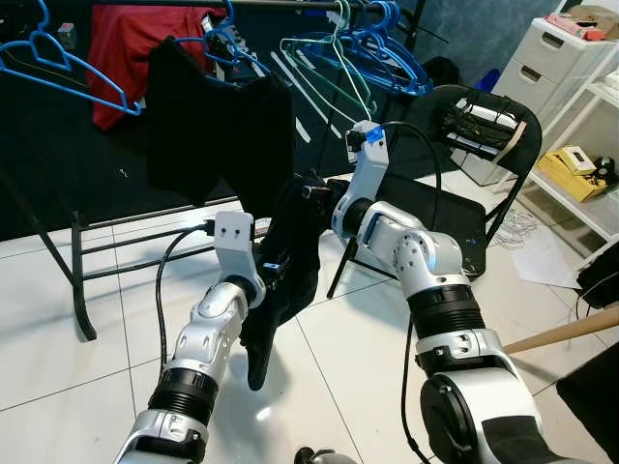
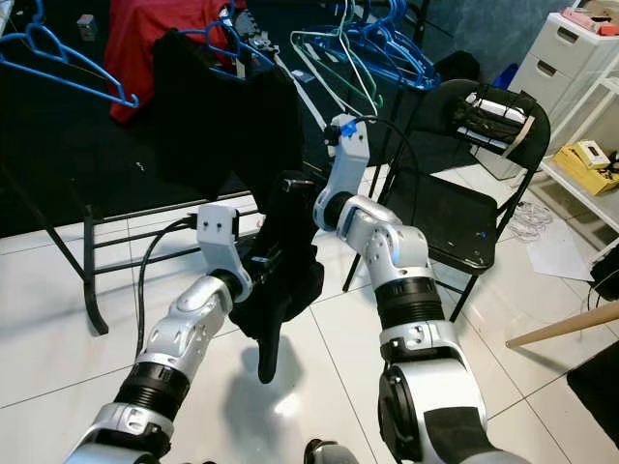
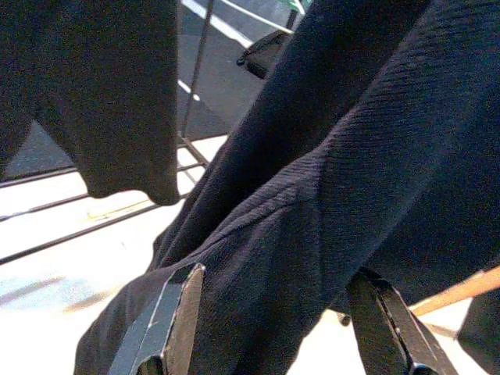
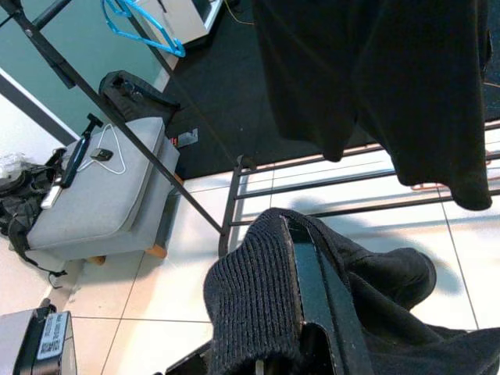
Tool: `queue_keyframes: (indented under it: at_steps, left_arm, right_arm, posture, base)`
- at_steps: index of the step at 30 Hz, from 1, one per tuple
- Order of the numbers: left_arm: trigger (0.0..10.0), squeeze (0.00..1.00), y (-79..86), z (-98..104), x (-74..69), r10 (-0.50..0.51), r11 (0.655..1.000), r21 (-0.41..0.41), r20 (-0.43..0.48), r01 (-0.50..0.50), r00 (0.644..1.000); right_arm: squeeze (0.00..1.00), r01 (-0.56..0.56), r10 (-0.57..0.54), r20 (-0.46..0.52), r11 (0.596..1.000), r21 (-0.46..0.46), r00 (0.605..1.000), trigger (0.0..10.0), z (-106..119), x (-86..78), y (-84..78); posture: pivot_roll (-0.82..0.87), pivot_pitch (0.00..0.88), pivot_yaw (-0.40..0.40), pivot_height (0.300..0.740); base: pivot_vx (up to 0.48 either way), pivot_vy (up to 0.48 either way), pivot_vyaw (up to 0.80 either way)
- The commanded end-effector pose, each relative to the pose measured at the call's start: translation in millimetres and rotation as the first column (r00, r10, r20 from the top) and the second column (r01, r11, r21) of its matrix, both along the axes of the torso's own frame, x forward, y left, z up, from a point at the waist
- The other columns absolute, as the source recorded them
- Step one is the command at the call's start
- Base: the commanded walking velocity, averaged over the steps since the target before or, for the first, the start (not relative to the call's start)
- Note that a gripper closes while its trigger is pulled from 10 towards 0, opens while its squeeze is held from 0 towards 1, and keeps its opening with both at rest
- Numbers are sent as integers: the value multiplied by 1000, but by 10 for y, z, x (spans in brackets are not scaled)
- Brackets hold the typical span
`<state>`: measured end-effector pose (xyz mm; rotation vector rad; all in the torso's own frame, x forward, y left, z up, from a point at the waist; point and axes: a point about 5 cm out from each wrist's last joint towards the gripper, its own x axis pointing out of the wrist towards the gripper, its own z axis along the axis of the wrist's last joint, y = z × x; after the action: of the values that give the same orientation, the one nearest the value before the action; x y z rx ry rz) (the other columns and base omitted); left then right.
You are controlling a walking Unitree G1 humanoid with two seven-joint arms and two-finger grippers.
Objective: Hang hanger
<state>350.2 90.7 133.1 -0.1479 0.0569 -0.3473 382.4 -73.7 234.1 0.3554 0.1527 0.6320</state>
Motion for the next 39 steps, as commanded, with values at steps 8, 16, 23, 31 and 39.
queue_keyframes:
  at_steps: [8,16,23,31,39]
  left_arm:
    - [3373,0,-89,-39,-1,-19,999,-29,-16,18,1000]
    - [0,0,-55,0,19,-20,999,-48,7,20,1000]
    - [0,0,-10,34,-7,-50,998,-20,35,51,998]
    - [0,0,19,107,-159,-186,982,-8,92,187,978]
    - [0,0,206,136,-326,-209,978,23,109,207,972]
  right_arm:
    - [0,-2,1,28,1000,24,1000,0,91,-14,-1]
    - [0,-1,1,24,1000,19,1000,0,70,-22,-1]
    - [0,7,-7,28,1000,-7,1000,0,46,-22,-26]
    - [0,41,-33,58,990,-139,998,0,-104,-29,-156]
    - [0,128,-121,47,969,-209,992,0,-372,-82,-407]
  posture:
    - [-169,130,-132,740]
    - [-169,130,-131,740]
    - [-170,131,-130,740]
    - [-160,135,-135,740]
    - [-143,139,-122,740]
  base:
    - [0,0,0]
    - [0,0,0]
    - [0,0,0]
    - [0,0,0]
    - [0,0,0]
